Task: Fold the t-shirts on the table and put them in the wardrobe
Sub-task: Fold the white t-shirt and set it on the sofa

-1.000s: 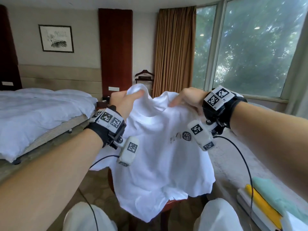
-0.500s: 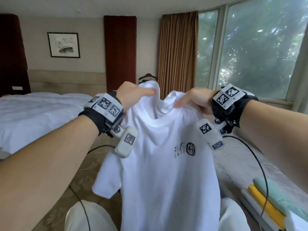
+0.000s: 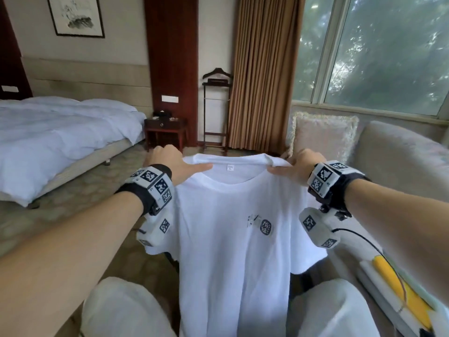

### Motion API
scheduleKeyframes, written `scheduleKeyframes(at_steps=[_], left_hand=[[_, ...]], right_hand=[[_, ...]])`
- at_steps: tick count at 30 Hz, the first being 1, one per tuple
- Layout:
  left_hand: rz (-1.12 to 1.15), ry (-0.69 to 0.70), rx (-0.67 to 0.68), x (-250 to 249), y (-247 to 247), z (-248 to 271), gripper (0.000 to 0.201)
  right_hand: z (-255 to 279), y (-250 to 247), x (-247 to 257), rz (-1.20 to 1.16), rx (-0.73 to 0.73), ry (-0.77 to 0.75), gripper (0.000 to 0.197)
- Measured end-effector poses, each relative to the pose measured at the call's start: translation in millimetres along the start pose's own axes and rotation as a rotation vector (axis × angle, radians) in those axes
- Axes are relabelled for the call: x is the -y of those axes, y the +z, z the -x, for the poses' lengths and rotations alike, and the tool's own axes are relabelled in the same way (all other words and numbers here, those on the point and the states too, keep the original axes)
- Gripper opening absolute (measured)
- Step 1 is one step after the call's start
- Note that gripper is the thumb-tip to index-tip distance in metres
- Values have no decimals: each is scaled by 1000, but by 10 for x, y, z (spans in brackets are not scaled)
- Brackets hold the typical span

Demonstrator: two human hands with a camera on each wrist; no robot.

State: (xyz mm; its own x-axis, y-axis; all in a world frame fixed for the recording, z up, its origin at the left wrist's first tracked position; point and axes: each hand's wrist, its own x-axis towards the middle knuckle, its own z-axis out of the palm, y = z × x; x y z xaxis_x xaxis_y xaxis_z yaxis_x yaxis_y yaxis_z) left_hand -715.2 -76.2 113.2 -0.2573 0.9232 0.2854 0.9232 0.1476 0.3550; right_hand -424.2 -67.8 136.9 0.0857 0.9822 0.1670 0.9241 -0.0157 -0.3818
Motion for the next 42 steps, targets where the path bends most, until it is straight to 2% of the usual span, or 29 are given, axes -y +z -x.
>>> scheduleKeyframes(at_steps=[3,7,10,12,15,17,22,24,27,31,35,42], left_hand=[[-13,-36,47,57,239,-174,92],[105,-95,112,147,574,-389,96],[174,-36,176,215,837,-549,101],[211,11,207,273,952,-647,80],[248,37,294,395,1116,-845,70],[289,59,333,452,1208,-974,54],[200,-13,319,603,1558,-1376,12],[157,-54,320,653,1727,-1524,7],[114,-107,364,739,2041,-1736,22],[46,-178,426,846,2496,-1999,44],[-41,-212,421,946,2862,-2292,58],[-234,-208,468,1011,3356,-2719,68]], right_hand=[[-220,244,-85,-6,-13,7,63],[-512,587,-159,-90,-42,37,67],[-756,818,-241,-98,-8,92,64],[-865,934,-313,-96,40,148,67],[-1017,1118,-393,-40,89,210,75],[-1128,1239,-401,-15,127,237,73],[-1482,1543,-477,-102,223,281,28],[-1644,1691,-540,-95,268,272,16],[-1897,1966,-652,-28,311,297,14],[-2212,2381,-787,84,346,339,28],[-2523,2801,-966,214,357,354,44],[-2921,3167,-1086,224,412,437,59]])
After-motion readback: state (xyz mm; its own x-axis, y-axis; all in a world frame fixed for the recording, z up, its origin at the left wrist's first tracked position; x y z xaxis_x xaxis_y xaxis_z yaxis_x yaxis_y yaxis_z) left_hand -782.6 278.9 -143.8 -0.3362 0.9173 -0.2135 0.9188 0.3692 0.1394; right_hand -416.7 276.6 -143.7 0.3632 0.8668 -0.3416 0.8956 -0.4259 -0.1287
